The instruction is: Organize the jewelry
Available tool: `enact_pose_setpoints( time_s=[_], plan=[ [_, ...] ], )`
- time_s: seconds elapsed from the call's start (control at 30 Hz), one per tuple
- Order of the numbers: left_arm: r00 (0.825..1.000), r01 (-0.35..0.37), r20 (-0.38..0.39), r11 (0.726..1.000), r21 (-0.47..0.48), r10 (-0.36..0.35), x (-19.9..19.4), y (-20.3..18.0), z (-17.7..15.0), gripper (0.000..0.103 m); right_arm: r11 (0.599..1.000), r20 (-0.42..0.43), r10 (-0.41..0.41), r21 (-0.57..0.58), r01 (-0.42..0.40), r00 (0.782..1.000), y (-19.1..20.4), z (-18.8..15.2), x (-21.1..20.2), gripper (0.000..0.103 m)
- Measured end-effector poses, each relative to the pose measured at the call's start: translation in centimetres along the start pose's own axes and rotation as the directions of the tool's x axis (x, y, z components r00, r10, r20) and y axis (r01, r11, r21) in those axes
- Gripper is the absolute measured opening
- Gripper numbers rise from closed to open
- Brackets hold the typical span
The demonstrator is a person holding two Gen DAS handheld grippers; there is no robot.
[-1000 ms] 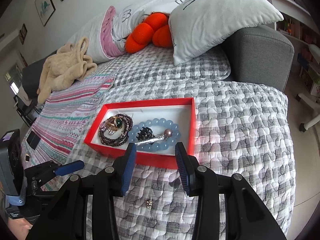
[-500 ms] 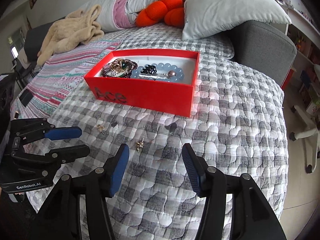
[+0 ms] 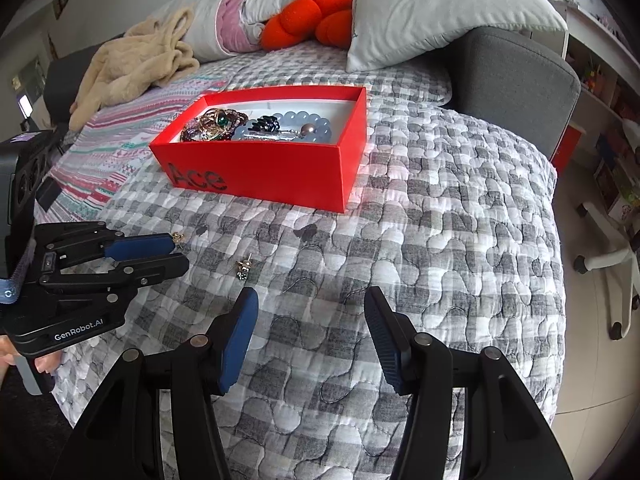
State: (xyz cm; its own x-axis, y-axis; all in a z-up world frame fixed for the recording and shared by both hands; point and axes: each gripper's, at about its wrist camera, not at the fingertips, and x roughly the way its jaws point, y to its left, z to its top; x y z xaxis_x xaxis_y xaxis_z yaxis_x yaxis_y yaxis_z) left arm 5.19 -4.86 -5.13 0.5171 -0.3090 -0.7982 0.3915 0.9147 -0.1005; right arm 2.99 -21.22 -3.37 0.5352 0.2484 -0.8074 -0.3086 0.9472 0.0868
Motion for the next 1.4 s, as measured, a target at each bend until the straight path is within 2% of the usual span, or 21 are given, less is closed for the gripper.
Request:
enact_pose_setpoints(
  time_s=[0.2, 0.37, 0.47, 0.5, 0.87, 1.0, 1.07, 1.13, 1.23, 1.33, 1.4],
  plan=[
    [0.999, -0.033, 0.010, 0.999, -0.006, 0.033, 0.4, -0.3, 0.4, 0.019, 1.000, 0.002, -0.006, 0.011, 0.006, 1.000, -0.4, 0.1, 0.0, 0.058],
    [0.997, -0.068, 0.025, 0.998, -0.012, 0.068, 0.6, -0.3, 0.5, 0.009, 1.000, 0.001, -0.007, 0.008, 0.007, 1.000, -0.3, 0.1, -0.1, 0.058],
    [0.997, -0.071, 0.026, 0.997, -0.019, 0.071, 0.5, -0.2, 0.6, 0.007, 1.000, 0.002, -0.005, 0.003, 0.005, 1.000, 0.1, 0.2, 0.1, 0.058],
    [0.997, -0.072, 0.025, 0.997, -0.021, 0.072, 0.4, -0.2, 0.6, 0.003, 1.000, 0.002, -0.004, 0.001, 0.004, 1.000, 0.3, 0.2, 0.1, 0.058],
    [0.997, -0.063, 0.039, 0.993, -0.096, 0.067, -1.9, 2.5, 0.3, 0.002, 0.998, -0.030, 0.022, -0.052, -0.023, 0.999, 3.2, 0.5, 2.2, 0.058],
    [0.998, -0.052, 0.041, 0.993, -0.109, 0.057, -2.4, 3.2, 0.2, 0.002, 0.996, -0.028, 0.005, -0.089, -0.007, 1.000, 4.8, 0.6, 3.0, 0.058],
    [0.998, -0.050, 0.043, 0.993, -0.108, 0.055, -2.5, 3.4, 0.1, 0.002, 0.994, -0.027, 0.001, -0.106, -0.004, 1.000, 5.5, 0.7, 3.3, 0.052],
    [0.998, -0.047, 0.044, 0.993, -0.110, 0.052, -2.7, 3.6, 0.1, 0.002, 0.992, -0.024, -0.007, -0.125, 0.004, 1.000, 6.2, 0.9, 3.6, 0.038],
    [0.998, -0.044, 0.043, 0.992, -0.115, 0.049, -2.9, 3.9, 0.1, 0.002, 0.992, -0.025, -0.013, -0.128, 0.009, 1.000, 6.5, 1.2, 3.9, 0.028],
    [0.998, -0.038, 0.042, 0.992, -0.120, 0.043, -3.0, 4.0, 0.1, 0.002, 0.995, -0.034, -0.014, -0.103, 0.010, 0.999, 5.9, 1.5, 4.0, 0.014],
    [0.998, -0.038, 0.039, 0.992, -0.120, 0.043, -3.0, 4.0, 0.1, 0.002, 0.997, -0.041, 0.007, -0.077, -0.010, 0.999, 5.2, 1.6, 4.0, 0.010]
  ],
)
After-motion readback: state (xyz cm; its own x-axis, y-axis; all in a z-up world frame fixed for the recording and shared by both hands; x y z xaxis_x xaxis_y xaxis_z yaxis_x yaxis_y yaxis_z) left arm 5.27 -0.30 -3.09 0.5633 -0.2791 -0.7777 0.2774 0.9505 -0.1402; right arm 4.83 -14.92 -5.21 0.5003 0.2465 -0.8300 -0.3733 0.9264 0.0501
